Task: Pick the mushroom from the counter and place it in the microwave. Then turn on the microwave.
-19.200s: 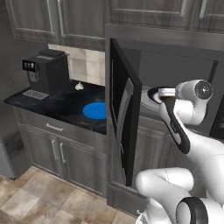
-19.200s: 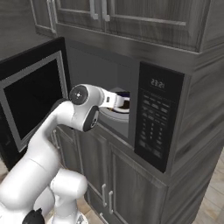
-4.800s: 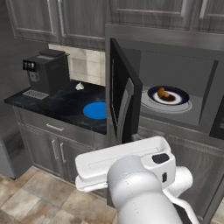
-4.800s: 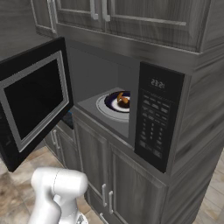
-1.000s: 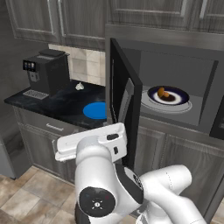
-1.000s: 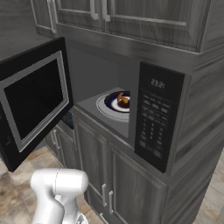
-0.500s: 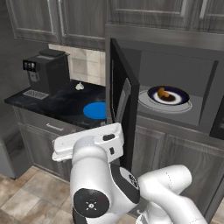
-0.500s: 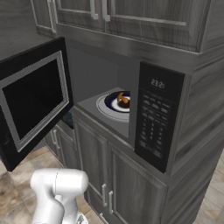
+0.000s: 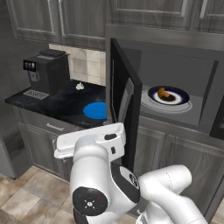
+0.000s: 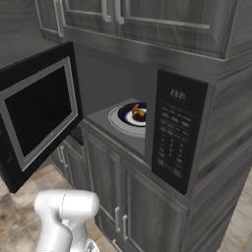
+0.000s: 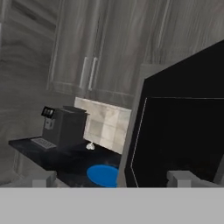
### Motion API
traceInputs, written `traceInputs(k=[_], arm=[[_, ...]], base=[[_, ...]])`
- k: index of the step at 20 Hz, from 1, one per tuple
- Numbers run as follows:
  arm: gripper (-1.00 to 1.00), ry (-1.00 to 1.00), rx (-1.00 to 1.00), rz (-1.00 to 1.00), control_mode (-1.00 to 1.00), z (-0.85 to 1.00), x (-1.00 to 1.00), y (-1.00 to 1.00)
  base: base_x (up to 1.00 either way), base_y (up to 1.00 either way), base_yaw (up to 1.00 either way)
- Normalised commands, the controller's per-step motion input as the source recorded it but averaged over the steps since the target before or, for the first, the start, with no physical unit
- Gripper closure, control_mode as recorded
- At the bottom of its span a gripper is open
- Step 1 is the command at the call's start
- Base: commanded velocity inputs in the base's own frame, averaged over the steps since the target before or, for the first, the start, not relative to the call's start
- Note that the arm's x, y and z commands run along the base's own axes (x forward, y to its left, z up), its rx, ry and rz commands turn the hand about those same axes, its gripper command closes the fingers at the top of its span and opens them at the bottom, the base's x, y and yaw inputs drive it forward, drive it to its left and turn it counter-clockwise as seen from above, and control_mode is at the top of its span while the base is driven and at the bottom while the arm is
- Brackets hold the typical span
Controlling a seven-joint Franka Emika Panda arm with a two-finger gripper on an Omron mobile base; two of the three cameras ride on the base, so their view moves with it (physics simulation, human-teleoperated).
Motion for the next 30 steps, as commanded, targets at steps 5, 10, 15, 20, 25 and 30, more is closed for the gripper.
traceInputs(k=[5, 10, 15, 20, 25, 30], arm=[[-1.0, -0.02, 0.0, -0.01, -1.0, 0.0, 0.34, -0.53], [-1.0, -0.03, 0.0, 0.0, -1.0, 0.0, 0.34, -0.59], [-1.0, -0.02, 0.0, 0.0, -1.0, 0.0, 0.36, -0.61], [-1.0, -0.01, 0.0, 0.0, -1.0, 0.0, 0.45, -0.59], [-1.0, -0.01, 0.0, 0.0, -1.0, 0.0, 0.51, -0.59], [-1.0, -0.01, 0.0, 0.0, -1.0, -0.02, 0.51, -0.58]], base=[[0.0, 0.0, 0.0], [0.0, 0.0, 0.0], [0.0, 0.0, 0.0], [0.0, 0.0, 0.0], [0.0, 0.0, 0.0], [0.0, 0.0, 0.0]])
